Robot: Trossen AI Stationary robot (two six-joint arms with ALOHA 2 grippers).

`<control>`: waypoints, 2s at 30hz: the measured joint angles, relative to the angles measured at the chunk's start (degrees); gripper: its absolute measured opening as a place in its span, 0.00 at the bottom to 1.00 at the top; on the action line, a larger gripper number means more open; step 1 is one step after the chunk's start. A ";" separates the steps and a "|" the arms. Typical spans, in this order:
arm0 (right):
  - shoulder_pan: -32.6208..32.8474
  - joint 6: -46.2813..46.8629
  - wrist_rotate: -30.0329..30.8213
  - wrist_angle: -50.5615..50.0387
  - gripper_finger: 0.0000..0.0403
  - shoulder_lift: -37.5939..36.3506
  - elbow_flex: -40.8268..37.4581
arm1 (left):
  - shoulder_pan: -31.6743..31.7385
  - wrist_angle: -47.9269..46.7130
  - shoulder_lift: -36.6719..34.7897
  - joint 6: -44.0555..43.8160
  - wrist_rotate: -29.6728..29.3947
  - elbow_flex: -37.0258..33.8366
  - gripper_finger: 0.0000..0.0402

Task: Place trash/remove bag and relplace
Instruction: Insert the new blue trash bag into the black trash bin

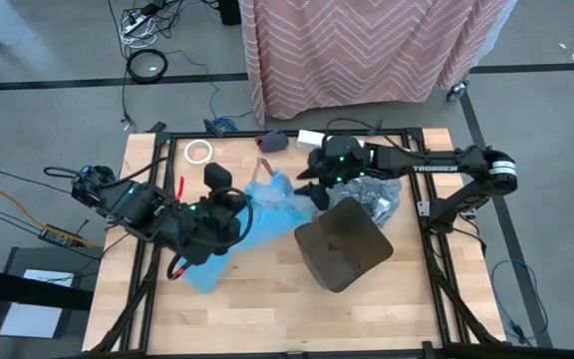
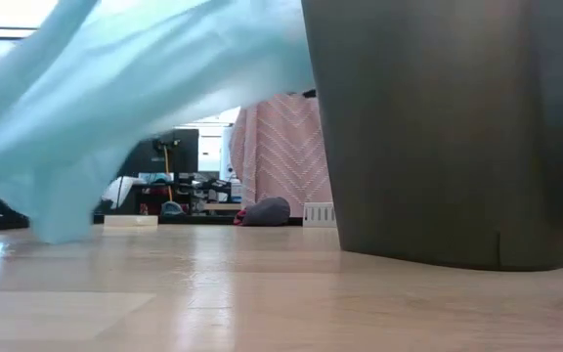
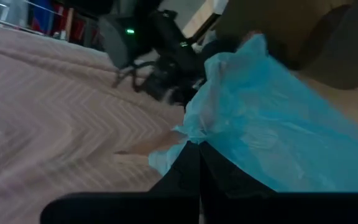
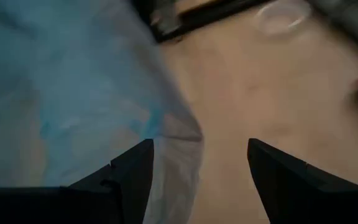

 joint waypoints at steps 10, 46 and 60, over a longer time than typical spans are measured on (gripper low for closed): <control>2.95 -5.40 -7.24 0.64 0.04 1.89 3.79 | -0.82 -4.08 0.03 -2.47 -3.30 0.00 0.00; 1.01 -39.73 38.48 -7.07 0.18 -15.20 20.65 | -8.79 -2.62 -0.63 -2.50 -11.90 -6.52 0.00; 6.44 -24.98 4.08 -19.39 0.39 -5.43 20.61 | -19.63 2.22 1.22 -20.61 -21.53 -23.17 0.00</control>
